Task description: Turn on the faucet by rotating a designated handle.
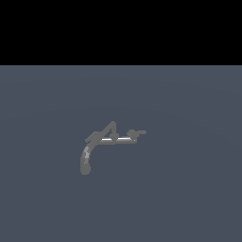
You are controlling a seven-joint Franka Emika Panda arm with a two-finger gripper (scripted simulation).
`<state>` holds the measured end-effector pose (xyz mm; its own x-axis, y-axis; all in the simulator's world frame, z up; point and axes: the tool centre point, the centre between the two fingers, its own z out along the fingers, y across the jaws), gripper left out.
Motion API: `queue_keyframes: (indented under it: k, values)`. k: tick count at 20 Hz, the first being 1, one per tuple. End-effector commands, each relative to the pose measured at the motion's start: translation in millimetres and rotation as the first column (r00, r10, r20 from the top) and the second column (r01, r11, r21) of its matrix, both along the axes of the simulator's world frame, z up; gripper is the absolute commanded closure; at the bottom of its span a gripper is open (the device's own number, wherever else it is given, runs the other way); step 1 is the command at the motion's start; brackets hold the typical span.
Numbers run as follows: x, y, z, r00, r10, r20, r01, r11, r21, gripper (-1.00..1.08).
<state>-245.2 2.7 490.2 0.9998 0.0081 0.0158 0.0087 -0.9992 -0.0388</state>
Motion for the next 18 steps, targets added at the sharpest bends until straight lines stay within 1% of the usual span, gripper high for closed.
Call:
queue_keyframes:
  k: [1, 6, 10, 14, 18]
  values:
    - [0, 0, 0, 1.000, 0.000, 0.000, 0.000, 1.000, 0.000, 1.08]
    - [3, 2, -4, 1.000, -0.016, 0.000, 0.016, 1.000, 0.000, 1.08]
    - [9, 5, -14, 0.999, -0.052, -0.001, 0.052, 0.999, 0.000, 1.08]
    - [19, 10, -30, 0.994, -0.108, -0.003, 0.108, 0.994, -0.001, 1.08]
    - [33, 16, -52, 0.983, -0.186, -0.005, 0.186, 0.983, -0.002, 1.08]
